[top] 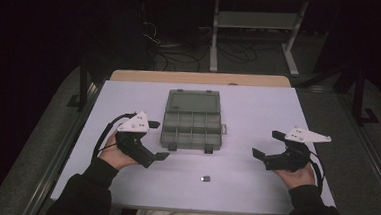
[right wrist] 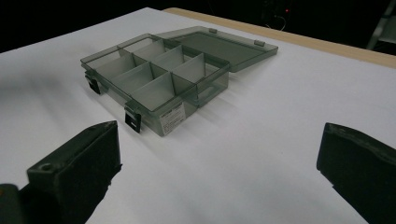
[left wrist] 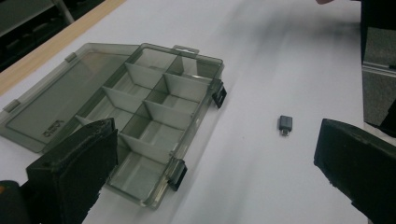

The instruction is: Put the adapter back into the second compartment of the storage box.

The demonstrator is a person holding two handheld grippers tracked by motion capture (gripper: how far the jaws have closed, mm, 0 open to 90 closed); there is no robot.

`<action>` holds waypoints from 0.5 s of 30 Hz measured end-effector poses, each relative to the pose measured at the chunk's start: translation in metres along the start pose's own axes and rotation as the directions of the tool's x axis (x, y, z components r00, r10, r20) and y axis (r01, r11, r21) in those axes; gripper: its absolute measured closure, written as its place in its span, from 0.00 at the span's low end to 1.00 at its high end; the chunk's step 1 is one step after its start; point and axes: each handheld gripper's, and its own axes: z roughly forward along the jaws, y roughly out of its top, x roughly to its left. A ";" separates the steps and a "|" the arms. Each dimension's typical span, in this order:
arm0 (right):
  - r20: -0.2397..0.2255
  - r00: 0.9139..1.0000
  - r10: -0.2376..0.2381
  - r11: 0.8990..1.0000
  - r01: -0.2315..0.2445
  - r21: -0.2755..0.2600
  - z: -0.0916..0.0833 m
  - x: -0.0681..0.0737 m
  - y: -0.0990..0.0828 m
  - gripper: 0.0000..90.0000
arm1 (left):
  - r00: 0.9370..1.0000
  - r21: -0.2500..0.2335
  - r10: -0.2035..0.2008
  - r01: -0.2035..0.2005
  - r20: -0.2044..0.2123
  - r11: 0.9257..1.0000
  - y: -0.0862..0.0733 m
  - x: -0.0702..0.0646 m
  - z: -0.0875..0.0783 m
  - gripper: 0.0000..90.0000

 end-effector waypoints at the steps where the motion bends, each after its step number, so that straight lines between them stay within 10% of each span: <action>1: 0.001 1.000 -0.001 1.000 0.001 0.000 0.000 0.000 0.000 0.00 | 1.000 0.001 0.004 -0.004 0.004 1.000 0.001 -0.001 0.002 0.00; 15: 0.007 1.000 -0.005 1.000 0.005 -0.006 -0.002 0.001 0.000 0.00 | 0.997 0.038 0.028 -0.030 0.070 0.999 0.011 -0.011 0.027 0.00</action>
